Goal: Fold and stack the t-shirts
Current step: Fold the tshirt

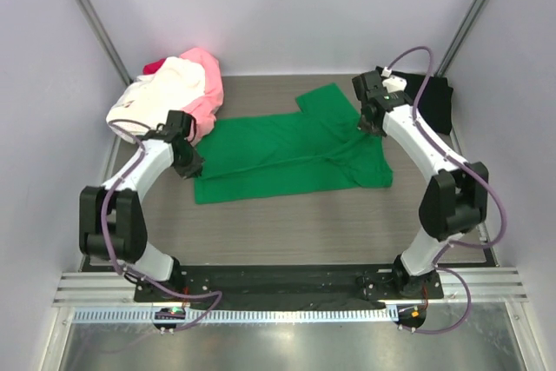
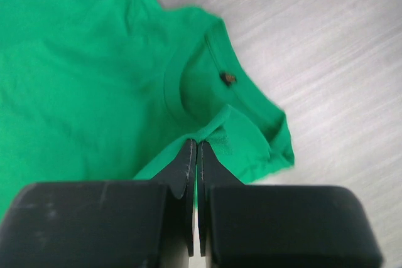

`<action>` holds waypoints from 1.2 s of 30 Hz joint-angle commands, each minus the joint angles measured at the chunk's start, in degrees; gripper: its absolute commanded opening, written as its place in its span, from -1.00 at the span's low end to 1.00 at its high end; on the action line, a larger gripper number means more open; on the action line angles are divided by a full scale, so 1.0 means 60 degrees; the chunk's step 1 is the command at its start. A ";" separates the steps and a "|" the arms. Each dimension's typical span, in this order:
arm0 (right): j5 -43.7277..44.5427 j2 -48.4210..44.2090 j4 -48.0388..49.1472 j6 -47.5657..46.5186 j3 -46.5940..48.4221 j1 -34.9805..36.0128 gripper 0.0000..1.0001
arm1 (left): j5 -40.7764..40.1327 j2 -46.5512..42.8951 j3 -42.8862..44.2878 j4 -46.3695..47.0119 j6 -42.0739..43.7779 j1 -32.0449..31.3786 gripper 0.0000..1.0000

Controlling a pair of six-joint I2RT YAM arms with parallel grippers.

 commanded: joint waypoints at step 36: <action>-0.5268 -0.1318 0.4178 -0.0895 -0.6164 -0.3730 0.10 | 0.1570 -0.1834 -0.3797 0.2589 -0.1056 0.0369 0.07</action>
